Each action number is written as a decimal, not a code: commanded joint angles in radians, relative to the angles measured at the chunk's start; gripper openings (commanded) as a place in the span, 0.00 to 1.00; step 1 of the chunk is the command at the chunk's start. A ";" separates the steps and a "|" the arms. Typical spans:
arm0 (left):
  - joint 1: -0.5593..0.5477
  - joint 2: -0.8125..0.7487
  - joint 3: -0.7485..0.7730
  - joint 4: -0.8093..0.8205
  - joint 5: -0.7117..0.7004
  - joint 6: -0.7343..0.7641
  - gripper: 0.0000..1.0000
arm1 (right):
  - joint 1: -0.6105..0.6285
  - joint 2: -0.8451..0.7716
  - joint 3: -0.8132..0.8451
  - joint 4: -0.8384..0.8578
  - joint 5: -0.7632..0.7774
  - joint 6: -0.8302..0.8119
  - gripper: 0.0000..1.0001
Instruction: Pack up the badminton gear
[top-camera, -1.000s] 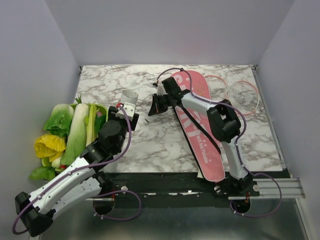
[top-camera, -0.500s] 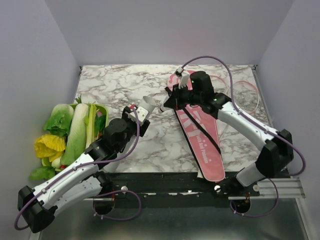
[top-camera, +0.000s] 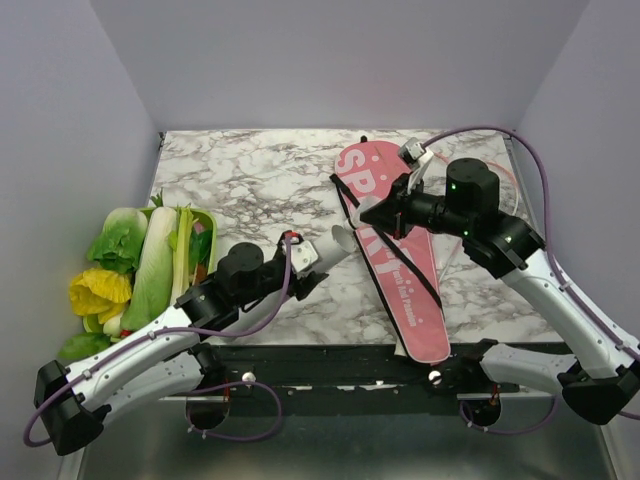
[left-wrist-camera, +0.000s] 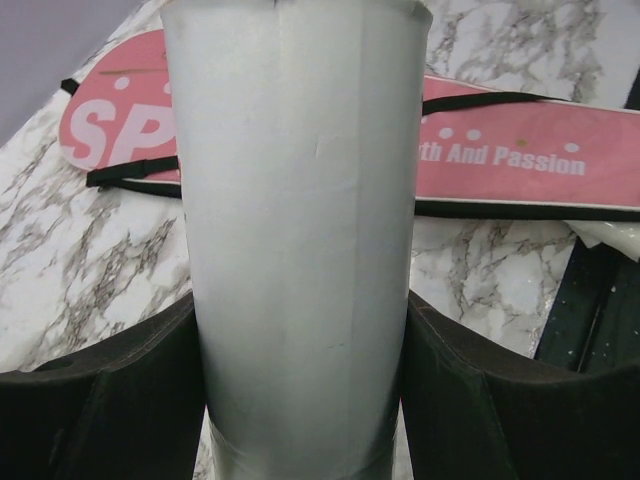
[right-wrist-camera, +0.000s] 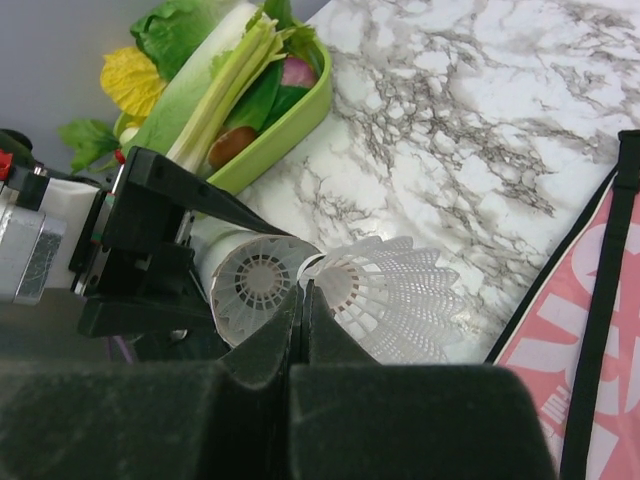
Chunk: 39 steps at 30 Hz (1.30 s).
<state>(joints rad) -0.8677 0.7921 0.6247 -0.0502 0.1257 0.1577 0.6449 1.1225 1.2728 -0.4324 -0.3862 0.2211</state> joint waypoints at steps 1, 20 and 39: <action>-0.017 -0.024 -0.002 0.024 0.107 0.008 0.00 | 0.018 -0.032 0.023 -0.097 -0.051 -0.019 0.01; -0.030 -0.067 -0.013 0.042 0.155 -0.003 0.00 | 0.144 0.005 -0.078 -0.003 -0.163 0.087 0.01; -0.044 -0.091 -0.013 0.046 0.175 -0.006 0.00 | 0.203 0.116 -0.150 0.136 -0.280 0.193 0.24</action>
<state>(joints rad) -0.9047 0.7071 0.6060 -0.0811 0.2813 0.1612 0.8192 1.2507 1.1442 -0.2943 -0.6651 0.4030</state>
